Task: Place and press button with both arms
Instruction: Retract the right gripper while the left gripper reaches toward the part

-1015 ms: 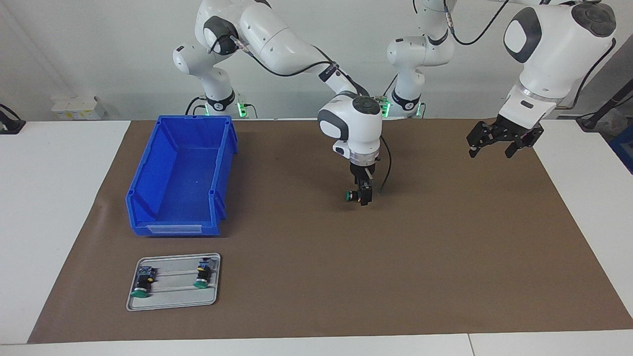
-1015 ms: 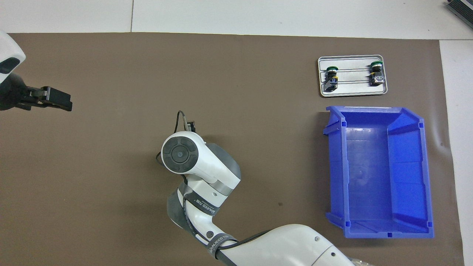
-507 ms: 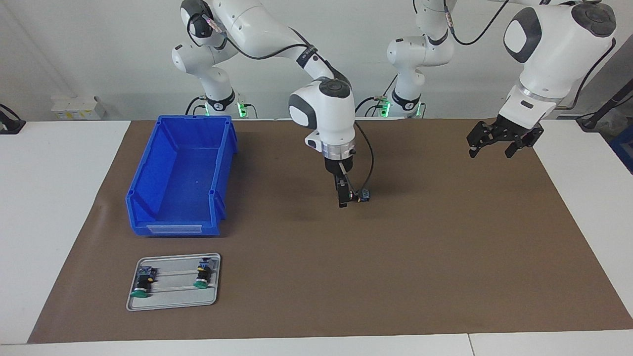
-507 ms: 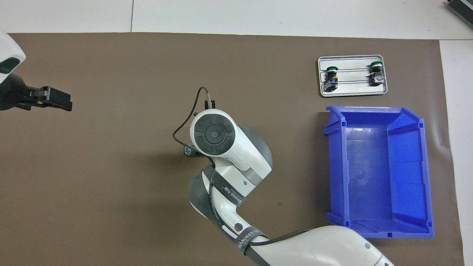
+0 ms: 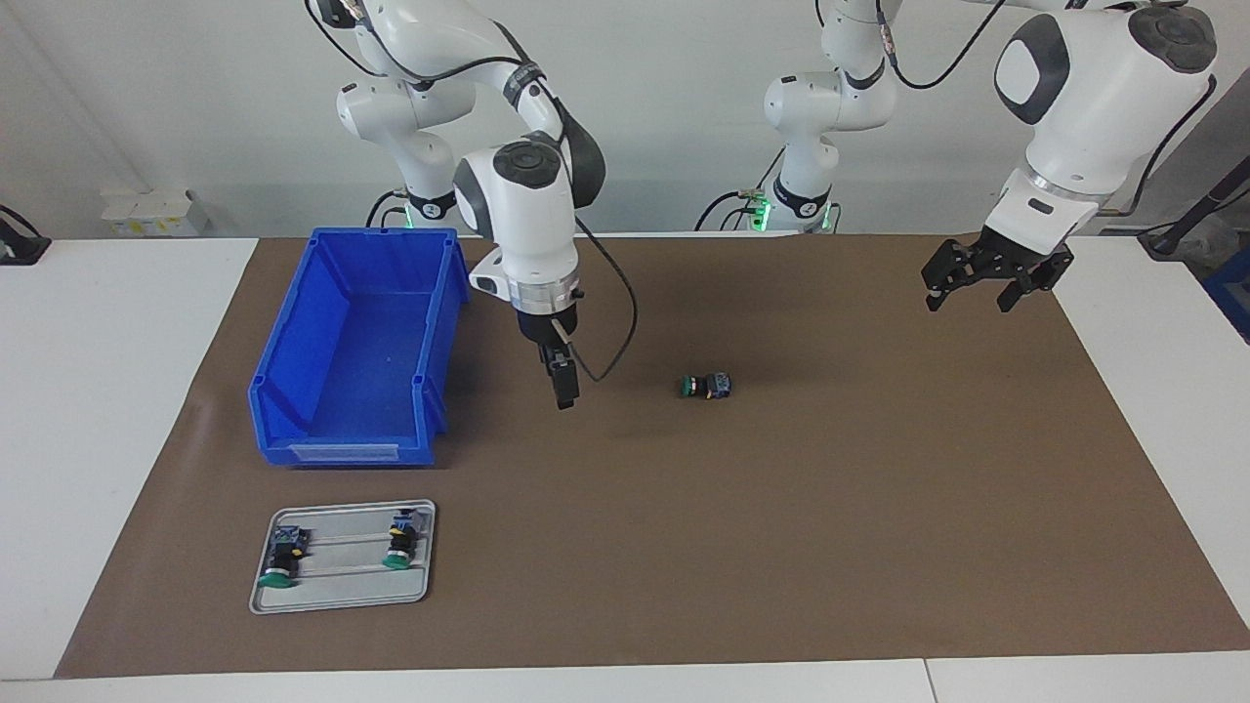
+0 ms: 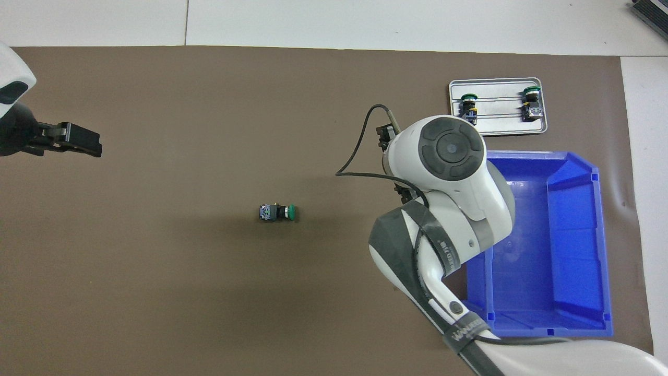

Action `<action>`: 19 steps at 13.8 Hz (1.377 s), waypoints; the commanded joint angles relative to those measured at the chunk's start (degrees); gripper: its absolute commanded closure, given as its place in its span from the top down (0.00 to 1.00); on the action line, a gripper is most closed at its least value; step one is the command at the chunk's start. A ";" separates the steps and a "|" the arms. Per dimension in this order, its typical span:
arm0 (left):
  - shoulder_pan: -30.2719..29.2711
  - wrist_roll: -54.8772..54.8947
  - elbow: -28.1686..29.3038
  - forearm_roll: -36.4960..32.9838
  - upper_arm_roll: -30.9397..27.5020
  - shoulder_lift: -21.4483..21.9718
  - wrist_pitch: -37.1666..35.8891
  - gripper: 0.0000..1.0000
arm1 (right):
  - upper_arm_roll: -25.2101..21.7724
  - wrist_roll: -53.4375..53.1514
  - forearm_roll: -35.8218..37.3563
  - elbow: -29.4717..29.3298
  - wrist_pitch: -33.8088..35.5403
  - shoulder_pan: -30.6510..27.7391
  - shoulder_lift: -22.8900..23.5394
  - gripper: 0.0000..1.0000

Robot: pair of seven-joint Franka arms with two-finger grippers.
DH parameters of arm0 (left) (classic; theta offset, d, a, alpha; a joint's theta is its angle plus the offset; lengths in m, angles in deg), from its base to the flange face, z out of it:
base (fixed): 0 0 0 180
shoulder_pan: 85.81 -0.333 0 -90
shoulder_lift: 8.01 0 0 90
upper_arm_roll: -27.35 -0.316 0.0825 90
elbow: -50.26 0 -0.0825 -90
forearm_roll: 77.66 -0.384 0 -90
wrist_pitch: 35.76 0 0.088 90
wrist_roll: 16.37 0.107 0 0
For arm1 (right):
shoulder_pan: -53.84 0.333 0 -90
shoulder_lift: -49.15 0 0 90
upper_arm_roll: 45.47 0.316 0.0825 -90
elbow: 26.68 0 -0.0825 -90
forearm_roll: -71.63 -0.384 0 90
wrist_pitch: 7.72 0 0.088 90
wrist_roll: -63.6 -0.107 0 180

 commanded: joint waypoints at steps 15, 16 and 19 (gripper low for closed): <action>13.43 21.70 8.43 0.68 1.65 4.18 5.79 1.00 | -0.01 78.64 -4.53 -6.84 24.78 -22.38 -14.02 1.00; 14.65 26.95 10.10 1.21 1.65 4.45 8.34 1.00 | 0.08 79.97 -4.44 -8.07 25.65 -22.38 -13.76 1.00; 17.12 41.28 14.93 6.82 1.56 4.45 10.73 1.00 | 0.25 86.02 -3.74 -12.90 28.99 -22.38 -12.18 1.00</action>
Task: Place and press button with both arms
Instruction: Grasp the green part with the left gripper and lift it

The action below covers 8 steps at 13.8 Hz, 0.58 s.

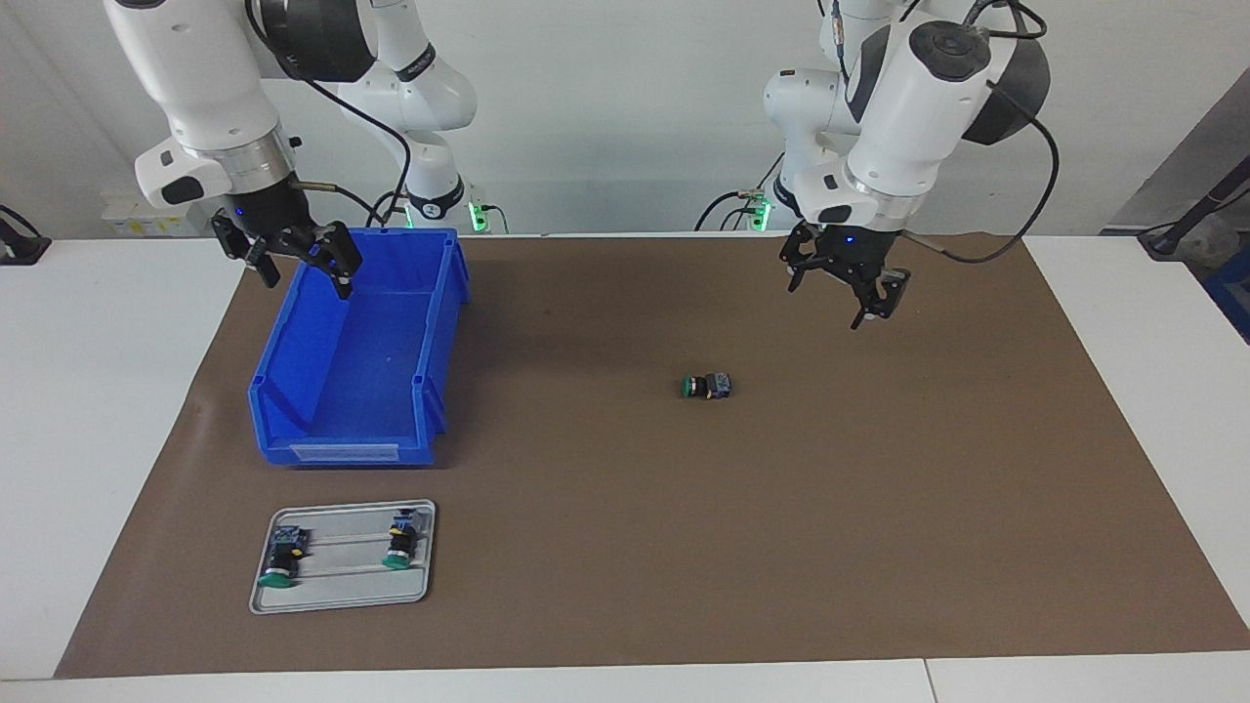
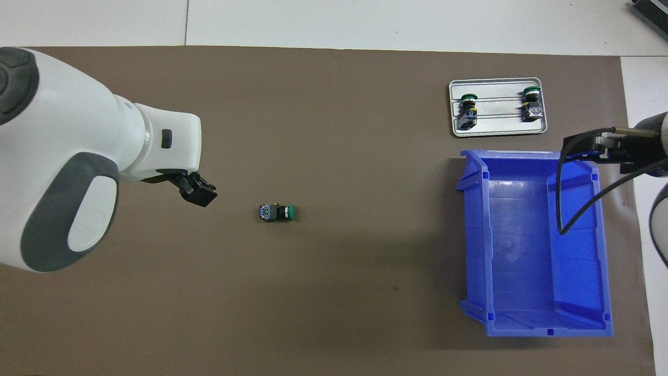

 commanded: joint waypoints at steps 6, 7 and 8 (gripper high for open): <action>7.04 26.37 20.13 5.59 -0.86 3.59 16.81 0.99 | 0.94 5.67 -0.98 -3.65 3.35 0.32 1.74 1.00; 7.75 26.74 22.42 5.59 -0.86 3.33 20.51 0.99 | 0.86 5.67 -0.98 -3.65 3.52 0.23 1.74 1.00; 8.10 28.40 23.49 5.59 -0.86 3.41 22.20 0.99 | 0.86 5.67 -1.07 -3.65 3.43 0.15 1.74 1.00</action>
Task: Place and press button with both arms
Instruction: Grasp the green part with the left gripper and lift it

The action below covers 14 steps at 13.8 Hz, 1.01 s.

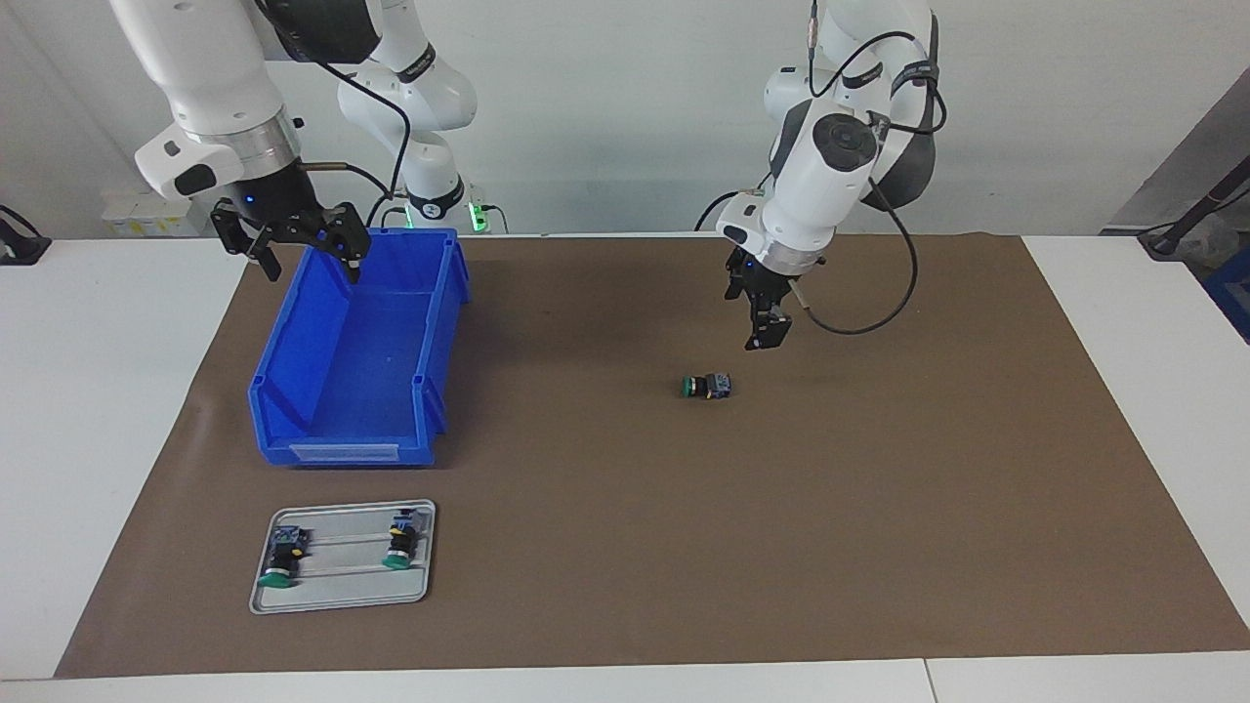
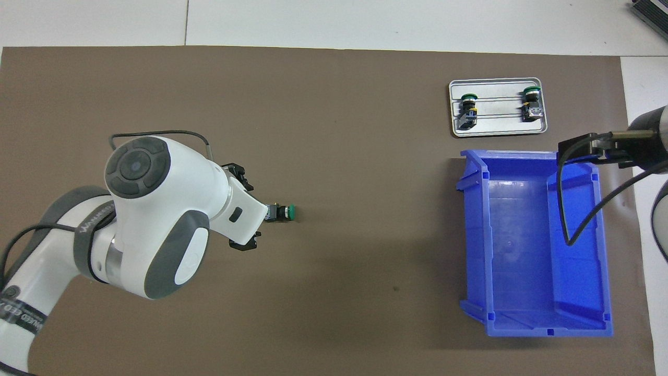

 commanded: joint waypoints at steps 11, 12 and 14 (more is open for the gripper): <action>6.13 2.43 7.95 0.89 -0.94 -11.57 23.86 0.99 | -5.83 1.85 0.43 -1.65 1.39 3.27 0.14 1.00; 7.26 1.28 7.95 0.89 -0.94 -12.46 25.88 0.99 | -6.53 1.76 0.43 -1.65 2.09 4.57 0.14 1.00; 7.71 -0.04 7.78 0.89 -0.85 -12.73 26.52 0.99 | -7.24 1.76 0.43 -1.74 3.06 5.38 0.23 1.00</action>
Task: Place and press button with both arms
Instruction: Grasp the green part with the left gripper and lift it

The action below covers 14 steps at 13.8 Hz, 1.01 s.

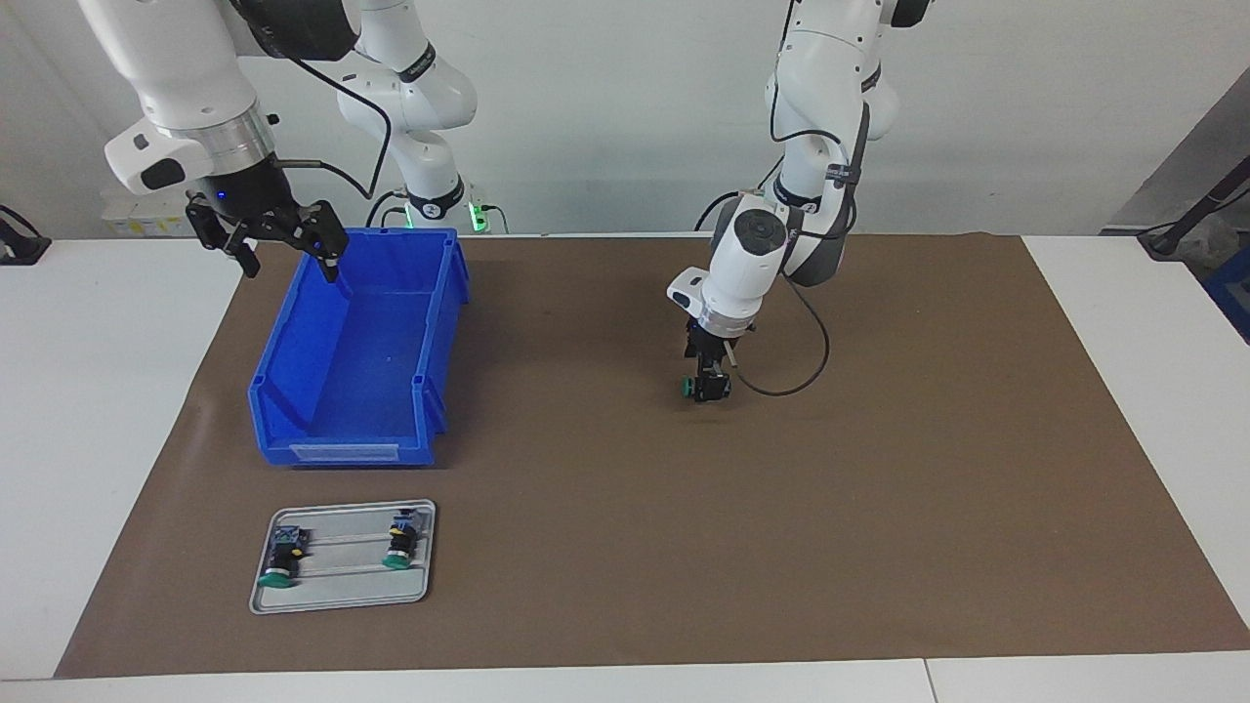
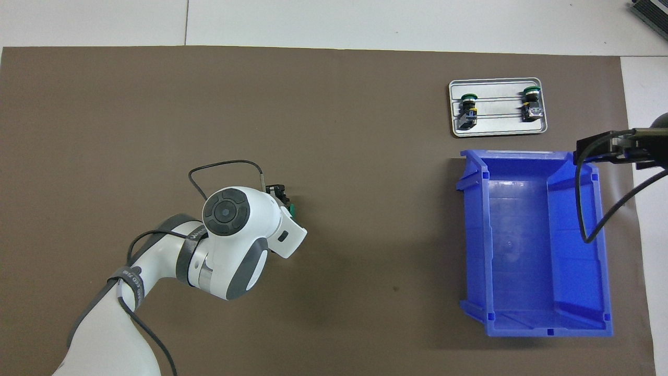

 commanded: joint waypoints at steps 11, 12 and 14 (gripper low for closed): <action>0.59 -1.07 -0.16 0.58 -1.00 0.08 0.47 0.54 | -0.05 1.05 0.23 -0.18 5.19 0.90 -0.47 1.00; 0.16 -0.90 -0.25 0.58 -1.00 0.08 0.47 0.54 | -0.05 1.05 0.31 0.26 5.10 1.17 -0.56 1.00; -0.63 -0.54 -0.86 0.58 -1.09 -0.09 0.56 0.44 | 0.03 1.13 0.31 0.26 5.01 1.26 -0.56 1.00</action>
